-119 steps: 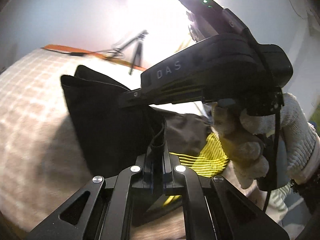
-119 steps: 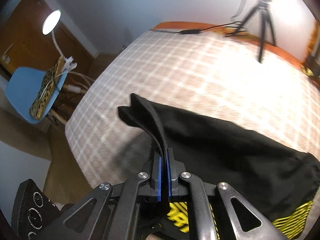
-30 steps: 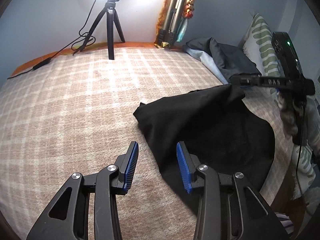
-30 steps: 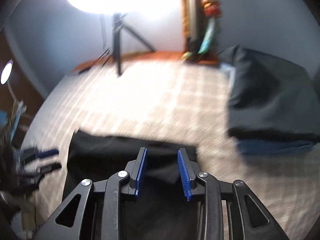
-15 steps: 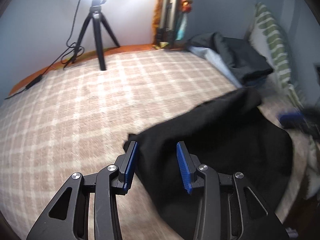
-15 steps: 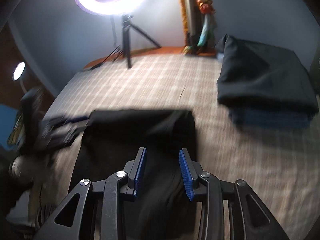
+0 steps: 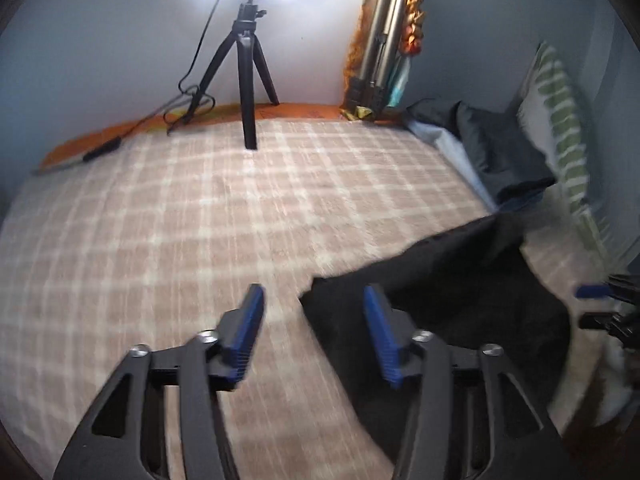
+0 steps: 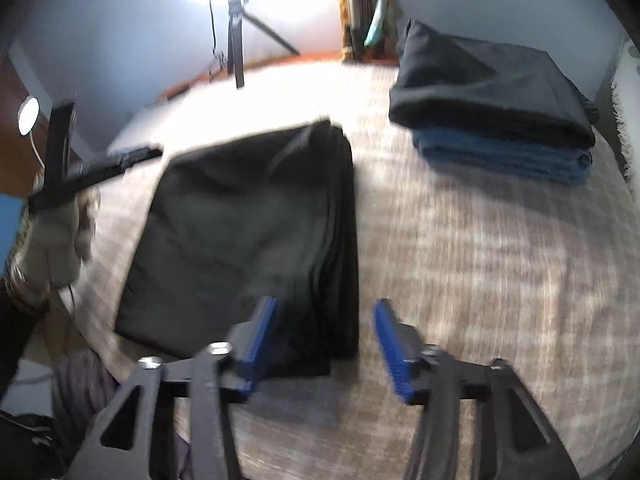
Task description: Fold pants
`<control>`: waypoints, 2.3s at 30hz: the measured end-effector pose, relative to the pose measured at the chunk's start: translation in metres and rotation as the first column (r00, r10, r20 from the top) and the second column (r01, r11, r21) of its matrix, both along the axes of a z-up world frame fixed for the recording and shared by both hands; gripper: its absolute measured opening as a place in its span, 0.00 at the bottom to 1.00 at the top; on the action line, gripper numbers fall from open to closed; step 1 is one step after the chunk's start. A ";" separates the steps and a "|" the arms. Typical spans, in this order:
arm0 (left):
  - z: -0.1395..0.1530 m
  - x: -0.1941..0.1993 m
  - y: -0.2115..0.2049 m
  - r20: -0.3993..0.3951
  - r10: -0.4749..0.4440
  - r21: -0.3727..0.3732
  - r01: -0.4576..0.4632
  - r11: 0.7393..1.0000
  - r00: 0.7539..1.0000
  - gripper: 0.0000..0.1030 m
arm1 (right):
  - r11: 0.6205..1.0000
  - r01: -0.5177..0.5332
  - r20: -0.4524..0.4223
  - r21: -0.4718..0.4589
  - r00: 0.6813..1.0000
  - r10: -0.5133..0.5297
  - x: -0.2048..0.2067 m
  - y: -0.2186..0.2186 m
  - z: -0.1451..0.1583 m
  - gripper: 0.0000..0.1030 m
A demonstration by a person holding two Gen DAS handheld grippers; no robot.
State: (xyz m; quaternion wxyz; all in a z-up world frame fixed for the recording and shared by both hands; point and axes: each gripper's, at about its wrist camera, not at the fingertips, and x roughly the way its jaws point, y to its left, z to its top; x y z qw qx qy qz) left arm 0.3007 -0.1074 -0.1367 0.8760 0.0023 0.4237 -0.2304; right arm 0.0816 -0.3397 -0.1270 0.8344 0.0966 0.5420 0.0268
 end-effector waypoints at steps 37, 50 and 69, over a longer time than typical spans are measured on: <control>-0.049 0.030 -0.015 -0.214 -0.082 -0.268 0.022 0.963 0.973 0.26 | 0.861 -0.178 0.078 0.477 0.984 0.161 0.113 -0.025 -0.084 0.32; -0.014 0.008 -0.016 -0.113 -0.076 -0.271 0.043 0.962 0.991 0.12 | 0.932 -0.172 0.157 0.320 0.979 0.127 0.092 -0.004 -0.039 0.27; 0.106 -0.014 -0.056 0.162 -0.181 -0.208 0.213 0.955 0.970 0.12 | 0.954 -0.098 0.375 0.284 0.927 -0.017 0.042 -0.032 0.068 0.27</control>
